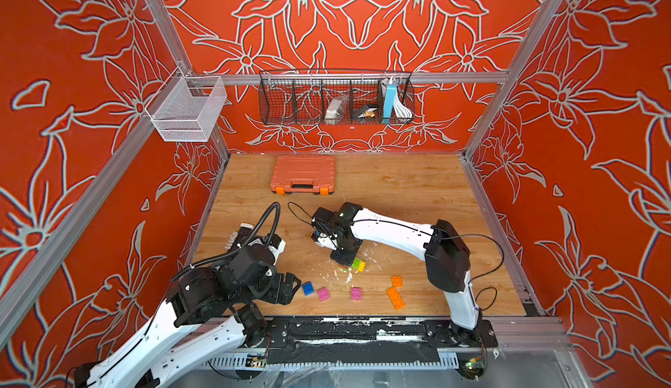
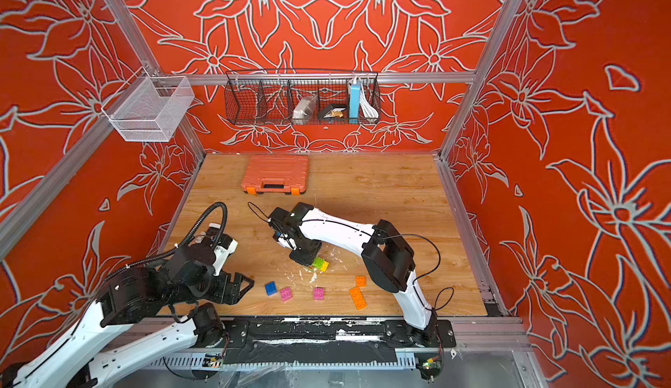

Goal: Assemble the letter r with lego
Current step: Assemble the lego brick with the lego brick.

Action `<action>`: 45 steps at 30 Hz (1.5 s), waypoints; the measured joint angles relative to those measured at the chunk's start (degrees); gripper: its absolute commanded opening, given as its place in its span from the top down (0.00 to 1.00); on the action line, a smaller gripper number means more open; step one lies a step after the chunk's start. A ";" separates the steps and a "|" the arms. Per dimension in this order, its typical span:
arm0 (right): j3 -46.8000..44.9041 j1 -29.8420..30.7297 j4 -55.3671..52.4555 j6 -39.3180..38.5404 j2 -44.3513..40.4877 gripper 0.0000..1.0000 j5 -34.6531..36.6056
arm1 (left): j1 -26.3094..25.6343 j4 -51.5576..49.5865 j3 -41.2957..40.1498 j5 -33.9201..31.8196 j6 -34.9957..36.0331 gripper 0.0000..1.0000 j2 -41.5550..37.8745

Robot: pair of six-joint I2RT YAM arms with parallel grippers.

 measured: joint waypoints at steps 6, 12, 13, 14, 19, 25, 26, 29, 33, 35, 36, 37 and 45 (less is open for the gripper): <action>-0.09 0.00 0.17 0.00 -0.02 1.00 0.04 | 0.00 0.00 0.00 0.00 0.00 0.12 0.11; -0.11 0.00 0.15 -0.02 0.00 1.00 0.04 | 0.00 0.00 -0.02 0.00 0.00 0.12 0.42; -0.13 0.00 0.17 -0.04 0.00 1.00 0.04 | 0.00 0.00 -0.02 0.02 0.00 0.12 0.46; -0.20 0.00 0.20 -0.04 0.00 1.00 0.02 | 0.00 0.00 -0.04 0.02 0.00 0.12 0.46; -1.33 -0.26 1.38 -0.20 -0.26 1.00 -0.68 | 0.00 0.00 -0.04 0.02 0.00 0.12 0.57; -3.76 -1.20 3.74 -0.59 -1.53 1.00 -1.73 | 0.00 0.02 -0.07 0.24 0.00 0.11 0.57; -4.11 -1.31 4.13 -0.61 -1.68 1.00 -1.90 | 0.00 0.04 -0.09 0.28 0.02 0.11 0.57; -5.35 -1.40 5.18 -0.52 -2.01 1.00 -2.34 | 0.00 0.15 -0.15 0.74 0.07 0.11 0.57; -7.06 -1.51 6.93 0.07 -2.19 1.00 -2.51 | 0.00 0.37 -0.44 1.18 0.28 0.11 0.68; -8.20 -1.53 8.17 0.57 -2.78 1.00 -2.67 | 0.00 0.44 -0.44 1.36 0.42 0.11 0.79; -8.90 -1.57 8.92 0.85 -3.15 1.00 -2.67 | 0.00 0.48 -0.48 1.51 0.46 0.11 0.83; -9.60 -1.57 9.66 1.09 -3.58 1.00 -2.69 | 0.00 0.50 -0.52 1.66 0.48 0.11 0.83; -11.67 -2.05 11.96 2.36 -4.83 1.00 -3.04 | 0.00 0.79 -0.79 2.25 0.87 0.11 0.83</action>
